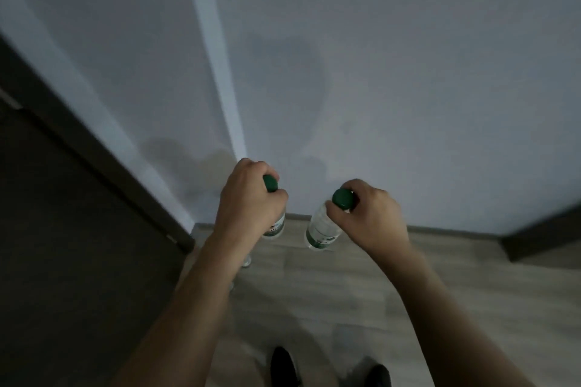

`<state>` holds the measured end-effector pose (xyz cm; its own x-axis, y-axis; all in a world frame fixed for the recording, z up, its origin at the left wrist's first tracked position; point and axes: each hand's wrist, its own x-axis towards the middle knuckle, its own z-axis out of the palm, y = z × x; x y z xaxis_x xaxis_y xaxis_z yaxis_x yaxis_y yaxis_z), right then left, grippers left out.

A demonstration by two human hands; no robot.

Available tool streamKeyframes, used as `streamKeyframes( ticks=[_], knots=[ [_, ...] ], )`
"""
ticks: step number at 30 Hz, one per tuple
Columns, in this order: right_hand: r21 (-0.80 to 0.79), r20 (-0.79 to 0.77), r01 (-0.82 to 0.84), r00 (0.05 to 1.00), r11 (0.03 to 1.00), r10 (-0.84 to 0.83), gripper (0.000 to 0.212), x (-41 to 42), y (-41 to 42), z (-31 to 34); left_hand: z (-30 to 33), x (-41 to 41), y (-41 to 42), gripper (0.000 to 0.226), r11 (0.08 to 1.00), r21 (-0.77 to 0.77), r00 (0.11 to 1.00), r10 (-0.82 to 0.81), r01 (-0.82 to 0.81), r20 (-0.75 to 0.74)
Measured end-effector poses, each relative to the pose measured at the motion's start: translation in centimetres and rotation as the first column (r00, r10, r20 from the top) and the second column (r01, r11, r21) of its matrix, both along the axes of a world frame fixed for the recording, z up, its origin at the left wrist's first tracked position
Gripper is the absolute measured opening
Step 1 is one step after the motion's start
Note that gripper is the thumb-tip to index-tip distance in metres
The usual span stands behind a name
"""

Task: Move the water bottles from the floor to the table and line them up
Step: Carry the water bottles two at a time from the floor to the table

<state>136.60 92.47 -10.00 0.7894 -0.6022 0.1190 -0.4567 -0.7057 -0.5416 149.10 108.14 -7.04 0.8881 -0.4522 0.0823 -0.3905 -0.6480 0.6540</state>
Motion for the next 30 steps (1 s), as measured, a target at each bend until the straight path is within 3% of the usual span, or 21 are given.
streamKeyframes(
  ticks=[7,14,20,30],
  knots=[
    [-0.012,0.025,0.339,0.941,0.941,-0.338,0.022,-13.1,-7.3,0.4,0.8,-8.7,-12.0,0.016,0.947,0.014,0.947,-0.32,0.32,0.01],
    [-0.026,0.044,0.603,0.798,0.798,-0.601,0.02,-29.9,-12.9,1.0,2.2,-23.0,-22.9,0.014,0.807,0.029,0.807,-0.591,0.59,0.015],
    [-0.072,0.061,0.76,0.649,0.645,-0.758,0.023,-44.0,-15.8,1.4,2.9,-35.6,-30.2,0.014,0.669,0.002,0.668,-0.743,0.743,0.034],
    [-0.035,0.137,0.92,0.39,0.389,-0.91,0.023,-59.4,-18.3,2.1,4.2,-50.3,-38.7,0.014,0.428,0.028,0.426,-0.903,0.903,0.056]
  ],
)
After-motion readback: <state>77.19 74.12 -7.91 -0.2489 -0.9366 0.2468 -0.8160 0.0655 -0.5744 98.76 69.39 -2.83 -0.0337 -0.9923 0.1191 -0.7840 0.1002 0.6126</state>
